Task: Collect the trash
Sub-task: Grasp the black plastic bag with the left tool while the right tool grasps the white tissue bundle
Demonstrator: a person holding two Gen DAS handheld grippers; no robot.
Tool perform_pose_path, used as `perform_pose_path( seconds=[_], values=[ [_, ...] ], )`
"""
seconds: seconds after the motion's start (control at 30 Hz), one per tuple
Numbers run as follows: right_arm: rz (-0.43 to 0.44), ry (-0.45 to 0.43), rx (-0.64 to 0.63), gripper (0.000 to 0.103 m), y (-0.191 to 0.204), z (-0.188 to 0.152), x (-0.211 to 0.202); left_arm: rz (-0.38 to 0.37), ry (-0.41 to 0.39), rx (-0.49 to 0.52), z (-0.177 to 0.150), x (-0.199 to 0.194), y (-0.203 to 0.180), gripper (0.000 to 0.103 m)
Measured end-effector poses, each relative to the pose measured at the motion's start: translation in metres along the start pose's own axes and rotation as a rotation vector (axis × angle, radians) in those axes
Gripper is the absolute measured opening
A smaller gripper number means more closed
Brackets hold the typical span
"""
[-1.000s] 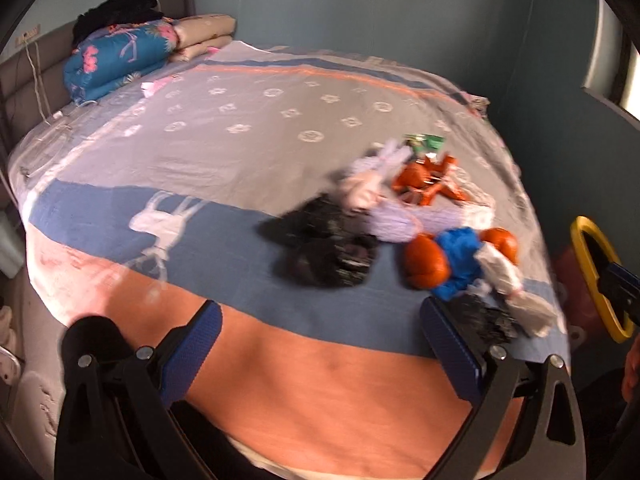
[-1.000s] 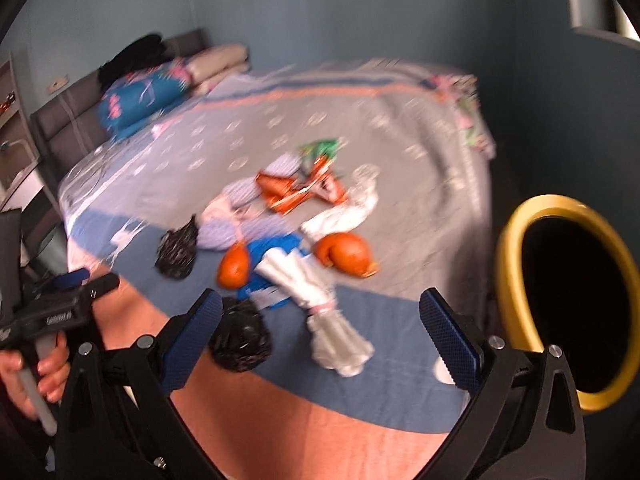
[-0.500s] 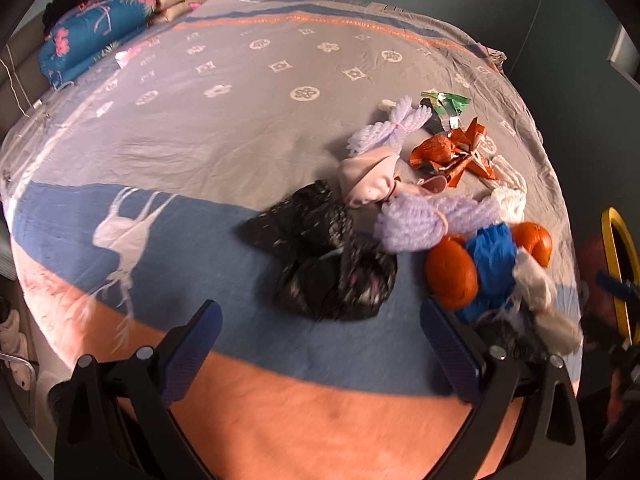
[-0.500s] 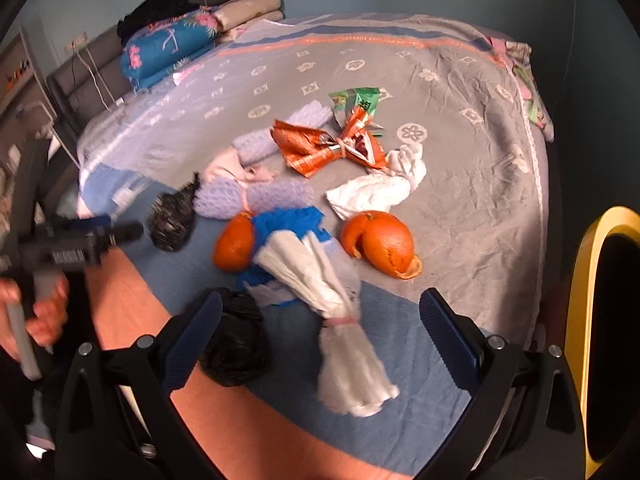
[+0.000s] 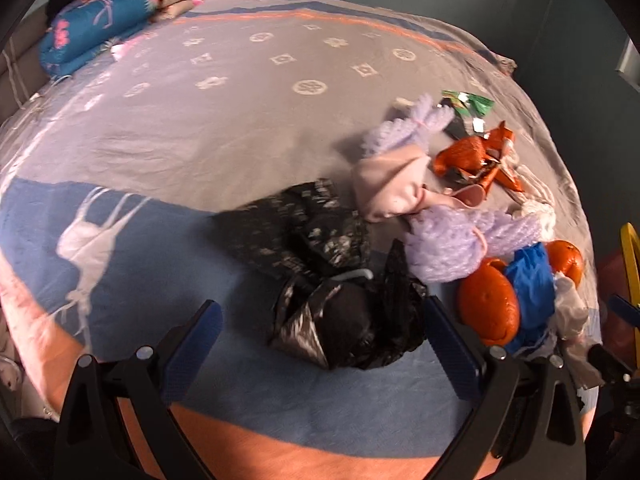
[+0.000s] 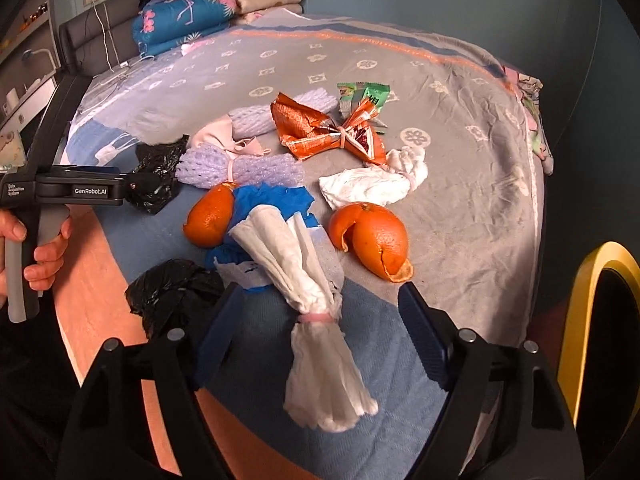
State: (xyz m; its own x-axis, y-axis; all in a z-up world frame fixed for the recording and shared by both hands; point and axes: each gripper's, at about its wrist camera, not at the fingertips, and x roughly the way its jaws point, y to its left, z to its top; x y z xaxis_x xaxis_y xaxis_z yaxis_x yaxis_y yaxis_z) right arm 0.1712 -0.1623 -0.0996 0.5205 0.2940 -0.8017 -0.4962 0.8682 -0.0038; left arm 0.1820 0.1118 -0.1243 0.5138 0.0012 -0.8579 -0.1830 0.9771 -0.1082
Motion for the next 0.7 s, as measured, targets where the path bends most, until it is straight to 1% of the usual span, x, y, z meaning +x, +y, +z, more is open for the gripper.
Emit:
perform_pose_path(
  seconds=[0.1,0.13,0.17,0.23,0.3,0.37,0.43,0.47,0.5,0.53,0.63,0.67,0.7],
  values=[
    [-0.021,0.037,-0.013,0.076,0.003,-0.001,0.010,0.018,-0.007,0.047,-0.001,0.004,-0.009,0.096],
    [-0.038,0.046,-0.019,0.075,0.004,-0.002,0.013,0.023,-0.009,0.058,-0.002,0.005,-0.011,0.095],
    [-0.048,0.052,-0.019,0.074,0.004,-0.004,0.015,0.017,-0.002,0.060,-0.001,0.007,-0.012,0.094],
    [-0.040,0.070,-0.010,0.073,0.002,-0.005,0.019,-0.004,0.020,0.040,-0.001,0.011,-0.009,0.092],
    [-0.034,0.077,0.007,0.073,-0.001,-0.005,0.022,-0.012,0.025,0.009,0.000,0.014,-0.004,0.090],
    [-0.036,0.070,0.016,0.070,-0.002,-0.005,0.022,-0.016,0.015,-0.020,0.001,0.014,0.002,0.089],
    [-0.034,0.063,0.028,0.065,-0.003,-0.003,0.021,-0.030,0.010,-0.042,0.002,0.014,0.007,0.084],
    [-0.030,0.064,0.035,0.063,-0.004,-0.003,0.021,-0.035,0.012,-0.048,0.000,0.015,0.007,0.079],
    [-0.029,0.071,0.043,0.057,-0.005,-0.003,0.022,-0.043,0.017,-0.048,-0.001,0.016,0.007,0.073],
    [-0.030,0.076,0.042,0.050,-0.004,-0.004,0.023,-0.042,0.022,-0.034,-0.001,0.018,0.004,0.071],
    [-0.059,0.087,0.023,0.037,-0.001,-0.008,0.026,0.007,-0.005,0.026,-0.006,0.018,-0.005,0.061],
    [-0.066,0.092,0.018,0.034,-0.001,-0.009,0.027,0.025,-0.012,0.052,-0.007,0.018,-0.009,0.052],
    [-0.069,0.095,0.021,0.028,-0.001,-0.010,0.028,0.037,-0.016,0.070,-0.009,0.018,-0.012,0.042]
  ],
)
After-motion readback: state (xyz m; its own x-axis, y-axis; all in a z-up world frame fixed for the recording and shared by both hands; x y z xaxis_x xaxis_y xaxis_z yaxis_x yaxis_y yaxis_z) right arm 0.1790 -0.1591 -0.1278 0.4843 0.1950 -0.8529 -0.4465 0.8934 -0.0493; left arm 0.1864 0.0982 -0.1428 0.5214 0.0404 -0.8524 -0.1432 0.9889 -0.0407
